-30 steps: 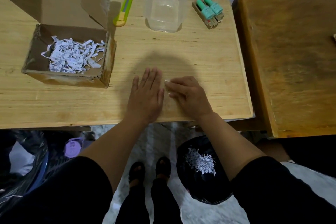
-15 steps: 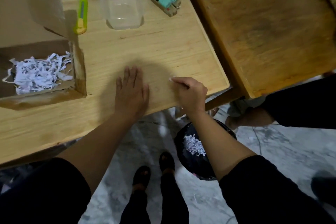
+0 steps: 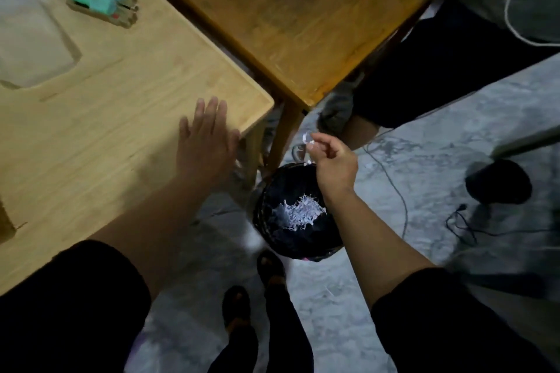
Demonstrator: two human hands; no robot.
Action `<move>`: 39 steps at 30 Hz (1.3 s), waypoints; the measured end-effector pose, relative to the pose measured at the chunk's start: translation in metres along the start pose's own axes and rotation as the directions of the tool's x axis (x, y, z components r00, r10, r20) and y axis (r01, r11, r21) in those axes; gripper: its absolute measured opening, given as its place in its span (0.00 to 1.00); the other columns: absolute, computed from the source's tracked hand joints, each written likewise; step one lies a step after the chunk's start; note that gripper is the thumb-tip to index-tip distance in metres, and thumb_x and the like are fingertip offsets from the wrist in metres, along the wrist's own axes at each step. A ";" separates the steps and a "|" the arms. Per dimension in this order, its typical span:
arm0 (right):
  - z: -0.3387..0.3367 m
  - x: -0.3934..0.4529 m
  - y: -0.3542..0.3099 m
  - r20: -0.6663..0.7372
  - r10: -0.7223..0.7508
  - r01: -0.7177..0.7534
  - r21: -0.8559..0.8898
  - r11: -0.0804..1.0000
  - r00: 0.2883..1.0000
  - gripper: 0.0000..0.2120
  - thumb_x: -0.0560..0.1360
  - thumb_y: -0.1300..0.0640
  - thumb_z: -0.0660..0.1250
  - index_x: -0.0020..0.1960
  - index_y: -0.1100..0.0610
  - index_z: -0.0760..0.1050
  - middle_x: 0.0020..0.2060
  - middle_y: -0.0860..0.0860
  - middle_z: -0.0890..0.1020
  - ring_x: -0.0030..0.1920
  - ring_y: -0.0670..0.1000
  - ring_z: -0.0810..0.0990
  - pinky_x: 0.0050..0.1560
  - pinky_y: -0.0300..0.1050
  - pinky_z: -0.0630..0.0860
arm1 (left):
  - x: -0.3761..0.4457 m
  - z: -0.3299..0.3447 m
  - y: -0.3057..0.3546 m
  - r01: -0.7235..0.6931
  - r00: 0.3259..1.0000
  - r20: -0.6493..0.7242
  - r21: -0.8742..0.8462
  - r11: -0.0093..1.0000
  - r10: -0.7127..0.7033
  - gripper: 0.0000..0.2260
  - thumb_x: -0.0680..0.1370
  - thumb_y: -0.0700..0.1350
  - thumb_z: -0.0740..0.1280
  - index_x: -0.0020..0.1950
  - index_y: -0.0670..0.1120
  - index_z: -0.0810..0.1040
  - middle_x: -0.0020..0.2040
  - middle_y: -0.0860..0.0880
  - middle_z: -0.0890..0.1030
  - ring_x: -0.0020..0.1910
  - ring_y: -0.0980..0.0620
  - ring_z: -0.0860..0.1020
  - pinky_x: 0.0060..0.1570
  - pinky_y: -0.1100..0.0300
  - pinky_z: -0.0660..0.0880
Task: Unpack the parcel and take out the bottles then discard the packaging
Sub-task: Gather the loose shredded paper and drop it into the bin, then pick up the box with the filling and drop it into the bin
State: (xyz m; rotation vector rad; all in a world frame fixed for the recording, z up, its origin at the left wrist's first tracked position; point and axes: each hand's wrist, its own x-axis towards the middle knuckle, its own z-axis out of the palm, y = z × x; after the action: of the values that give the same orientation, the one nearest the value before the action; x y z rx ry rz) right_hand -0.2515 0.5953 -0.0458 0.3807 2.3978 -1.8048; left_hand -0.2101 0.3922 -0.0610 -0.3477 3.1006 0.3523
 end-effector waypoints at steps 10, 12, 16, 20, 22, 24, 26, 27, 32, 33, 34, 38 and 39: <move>-0.053 0.005 0.054 -0.138 0.112 -0.151 -0.323 0.934 0.984 0.10 0.76 0.60 0.64 0.56 0.61 0.80 0.55 0.56 0.82 0.57 0.54 0.78 0.51 0.26 0.65 | 0.001 0.004 0.003 0.002 1.000 -0.027 0.079 0.997 0.000 0.24 0.81 0.52 0.48 0.74 0.42 0.56 0.75 0.41 0.60 0.75 0.42 0.56 0.69 0.38 0.56; -0.054 0.006 0.058 -0.077 0.135 -0.155 -0.401 0.903 0.988 0.13 0.77 0.57 0.64 0.60 0.58 0.77 0.60 0.55 0.80 0.62 0.55 0.76 0.62 0.36 0.67 | 0.001 0.004 0.002 -0.003 1.000 -0.026 0.079 0.997 0.005 0.24 0.81 0.52 0.47 0.74 0.42 0.55 0.76 0.41 0.59 0.75 0.42 0.55 0.70 0.38 0.55; -0.052 0.004 0.056 0.173 0.180 -0.022 -0.659 0.752 0.968 0.26 0.78 0.49 0.61 0.73 0.56 0.61 0.72 0.55 0.65 0.72 0.56 0.63 0.71 0.47 0.60 | 0.001 0.005 0.000 -0.011 1.000 -0.019 0.080 0.997 0.013 0.24 0.82 0.53 0.47 0.75 0.42 0.54 0.76 0.42 0.57 0.76 0.42 0.54 0.71 0.39 0.54; -0.043 -0.001 0.034 0.335 0.135 0.212 -0.810 0.547 0.932 0.29 0.78 0.50 0.60 0.74 0.57 0.54 0.74 0.55 0.59 0.75 0.55 0.55 0.71 0.50 0.60 | 0.001 0.000 0.001 -0.005 1.000 0.017 0.084 0.996 0.003 0.24 0.81 0.52 0.49 0.74 0.41 0.56 0.76 0.40 0.59 0.75 0.40 0.56 0.69 0.38 0.57; -0.036 -0.003 0.014 0.397 0.098 0.306 -0.823 0.478 0.913 0.29 0.78 0.51 0.60 0.75 0.57 0.52 0.75 0.54 0.57 0.76 0.54 0.52 0.72 0.49 0.59 | 0.000 -0.008 0.005 0.012 0.997 0.073 0.090 0.996 -0.018 0.25 0.81 0.52 0.50 0.74 0.40 0.56 0.75 0.39 0.59 0.74 0.39 0.57 0.69 0.38 0.59; -0.028 -0.005 -0.010 0.456 0.060 0.398 -0.827 0.397 0.888 0.29 0.79 0.51 0.58 0.75 0.58 0.51 0.76 0.53 0.55 0.76 0.54 0.50 0.73 0.47 0.55 | -0.003 -0.020 0.009 0.024 0.990 0.138 0.112 0.993 -0.040 0.26 0.81 0.53 0.52 0.74 0.40 0.56 0.74 0.38 0.60 0.74 0.39 0.59 0.69 0.41 0.62; -0.021 -0.008 -0.040 0.508 0.026 0.471 -0.815 0.339 0.861 0.30 0.79 0.50 0.57 0.75 0.59 0.49 0.76 0.54 0.54 0.76 0.54 0.49 0.74 0.46 0.52 | -0.006 -0.035 0.013 0.025 0.984 0.170 0.127 0.992 -0.047 0.26 0.80 0.53 0.54 0.73 0.39 0.58 0.71 0.37 0.66 0.70 0.39 0.64 0.66 0.43 0.67; -0.017 -0.009 -0.055 0.530 0.012 0.498 -0.805 0.322 0.848 0.30 0.79 0.50 0.57 0.75 0.59 0.48 0.76 0.54 0.53 0.76 0.54 0.49 0.74 0.46 0.52 | -0.006 -0.044 0.015 0.038 0.981 0.183 0.124 0.992 -0.061 0.25 0.80 0.53 0.54 0.72 0.38 0.60 0.69 0.38 0.68 0.68 0.39 0.66 0.65 0.45 0.68; -0.002 -0.021 -0.135 0.610 -0.100 0.613 -0.750 0.246 0.786 0.29 0.80 0.50 0.55 0.75 0.61 0.49 0.75 0.56 0.56 0.76 0.55 0.50 0.73 0.47 0.53 | -0.005 -0.108 0.022 0.160 0.972 0.157 0.096 0.982 -0.174 0.22 0.80 0.51 0.54 0.69 0.40 0.63 0.66 0.41 0.69 0.65 0.43 0.68 0.62 0.50 0.70; 0.002 -0.024 -0.150 0.626 -0.127 0.637 -0.738 0.221 0.769 0.28 0.80 0.50 0.55 0.74 0.61 0.50 0.75 0.56 0.57 0.75 0.55 0.51 0.73 0.48 0.55 | -0.006 -0.124 0.022 0.178 0.974 0.125 0.089 0.980 -0.189 0.21 0.80 0.51 0.54 0.68 0.40 0.65 0.65 0.40 0.70 0.64 0.42 0.70 0.61 0.50 0.71; 0.005 -0.027 -0.164 0.643 -0.153 0.661 -0.724 0.200 0.751 0.28 0.80 0.50 0.54 0.74 0.61 0.50 0.74 0.56 0.57 0.75 0.55 0.52 0.73 0.48 0.55 | -0.006 -0.140 0.022 0.193 0.974 0.099 0.091 0.977 -0.201 0.20 0.80 0.50 0.55 0.67 0.40 0.65 0.65 0.40 0.71 0.63 0.42 0.70 0.60 0.50 0.71; 0.025 -0.037 -0.215 0.693 -0.231 0.730 -0.658 0.184 0.683 0.29 0.80 0.48 0.55 0.75 0.60 0.50 0.75 0.54 0.55 0.76 0.54 0.51 0.74 0.48 0.54 | -0.011 -0.200 0.011 0.247 0.968 0.018 0.131 0.960 -0.251 0.20 0.80 0.51 0.54 0.67 0.40 0.64 0.65 0.40 0.70 0.64 0.42 0.69 0.59 0.50 0.71; 0.031 -0.041 -0.226 0.708 -0.252 0.751 -0.639 0.168 0.660 0.30 0.80 0.48 0.55 0.75 0.60 0.49 0.76 0.54 0.55 0.76 0.54 0.51 0.74 0.48 0.53 | -0.014 -0.214 0.007 0.272 0.962 -0.006 0.127 0.954 -0.273 0.21 0.80 0.51 0.54 0.68 0.40 0.64 0.65 0.40 0.70 0.64 0.42 0.69 0.59 0.50 0.71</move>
State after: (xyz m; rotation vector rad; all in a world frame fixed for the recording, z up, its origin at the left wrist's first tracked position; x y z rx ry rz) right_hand -0.2742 0.5016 0.1649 -1.0367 2.7756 -0.1524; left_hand -0.1931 0.3542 0.1490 -0.7552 2.9853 0.1505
